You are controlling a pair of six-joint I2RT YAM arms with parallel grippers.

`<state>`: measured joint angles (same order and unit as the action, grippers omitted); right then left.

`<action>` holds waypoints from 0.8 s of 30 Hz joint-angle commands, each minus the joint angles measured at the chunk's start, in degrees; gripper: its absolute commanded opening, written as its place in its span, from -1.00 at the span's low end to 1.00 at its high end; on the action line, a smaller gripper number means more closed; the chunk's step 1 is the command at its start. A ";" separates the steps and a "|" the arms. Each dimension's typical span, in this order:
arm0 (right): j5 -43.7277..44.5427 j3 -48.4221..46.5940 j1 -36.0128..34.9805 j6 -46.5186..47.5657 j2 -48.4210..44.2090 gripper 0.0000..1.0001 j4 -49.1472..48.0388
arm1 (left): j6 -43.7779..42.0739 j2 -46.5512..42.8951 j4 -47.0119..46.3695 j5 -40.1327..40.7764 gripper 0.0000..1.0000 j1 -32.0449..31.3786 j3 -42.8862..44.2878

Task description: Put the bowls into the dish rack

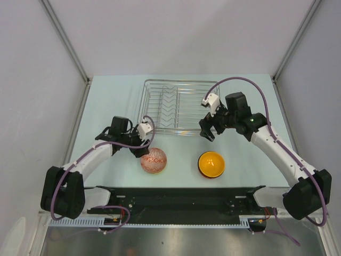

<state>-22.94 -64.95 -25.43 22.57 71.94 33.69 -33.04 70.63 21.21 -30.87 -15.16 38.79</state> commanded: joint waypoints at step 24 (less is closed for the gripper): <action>2.29 -2.46 -2.25 0.02 1.09 1.00 0.58 | -2.03 -3.66 9.98 -7.27 -0.99 -0.57 7.79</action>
<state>-20.99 -64.95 -26.92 22.59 72.73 33.78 -34.57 69.63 28.49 -34.83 -15.38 41.89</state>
